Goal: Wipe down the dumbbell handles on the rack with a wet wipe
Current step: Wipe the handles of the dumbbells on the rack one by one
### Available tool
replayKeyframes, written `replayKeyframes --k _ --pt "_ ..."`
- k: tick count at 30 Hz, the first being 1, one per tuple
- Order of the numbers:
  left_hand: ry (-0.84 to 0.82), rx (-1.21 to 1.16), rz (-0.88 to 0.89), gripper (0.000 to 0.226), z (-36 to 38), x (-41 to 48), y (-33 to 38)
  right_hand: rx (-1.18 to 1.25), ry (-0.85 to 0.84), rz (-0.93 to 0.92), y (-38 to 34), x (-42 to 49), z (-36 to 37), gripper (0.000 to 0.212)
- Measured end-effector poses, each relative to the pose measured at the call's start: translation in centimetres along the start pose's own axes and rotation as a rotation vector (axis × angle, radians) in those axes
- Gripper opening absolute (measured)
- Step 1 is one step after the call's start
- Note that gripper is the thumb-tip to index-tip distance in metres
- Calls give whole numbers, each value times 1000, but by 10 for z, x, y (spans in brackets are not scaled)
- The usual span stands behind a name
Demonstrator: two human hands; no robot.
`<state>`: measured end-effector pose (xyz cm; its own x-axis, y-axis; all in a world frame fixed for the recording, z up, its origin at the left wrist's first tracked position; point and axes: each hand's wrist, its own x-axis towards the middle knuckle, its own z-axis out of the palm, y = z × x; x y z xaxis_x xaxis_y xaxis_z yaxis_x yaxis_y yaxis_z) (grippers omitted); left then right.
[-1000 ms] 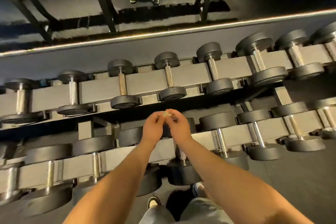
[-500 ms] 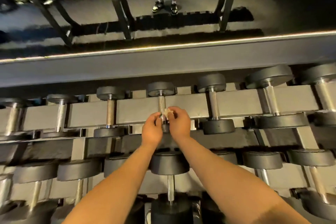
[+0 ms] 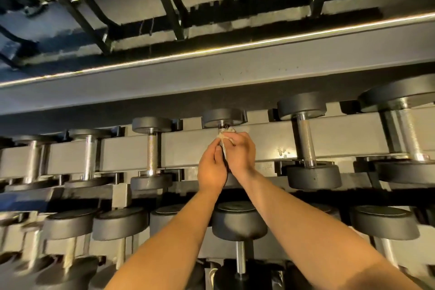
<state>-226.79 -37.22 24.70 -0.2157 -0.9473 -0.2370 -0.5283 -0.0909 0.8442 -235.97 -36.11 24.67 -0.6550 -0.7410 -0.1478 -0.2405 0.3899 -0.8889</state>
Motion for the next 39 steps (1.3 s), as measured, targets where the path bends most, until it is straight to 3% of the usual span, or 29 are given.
replayKeyframes --k 4,11,15,21,29,35,39 --pt "2 44 11 35 1 2 1 -28 -3 -69 4 -3 -4 22" --pt "28 42 -65 35 3 0 4 81 2 19 -9 5 -4 24" --pt "32 27 -49 33 0 -2 4 -20 -66 -6 9 -17 -7 25" --pt "58 34 -53 35 1 -3 5 223 1 79 -16 5 -4 24" --pt "67 41 -73 35 2 -4 6 70 -55 32 7 -18 -7 25" --pt "71 62 -90 33 0 -5 10 233 3 46 -19 -8 -4 26" --pt "78 55 -85 34 1 -5 8 78 -38 32 3 -25 -6 24"
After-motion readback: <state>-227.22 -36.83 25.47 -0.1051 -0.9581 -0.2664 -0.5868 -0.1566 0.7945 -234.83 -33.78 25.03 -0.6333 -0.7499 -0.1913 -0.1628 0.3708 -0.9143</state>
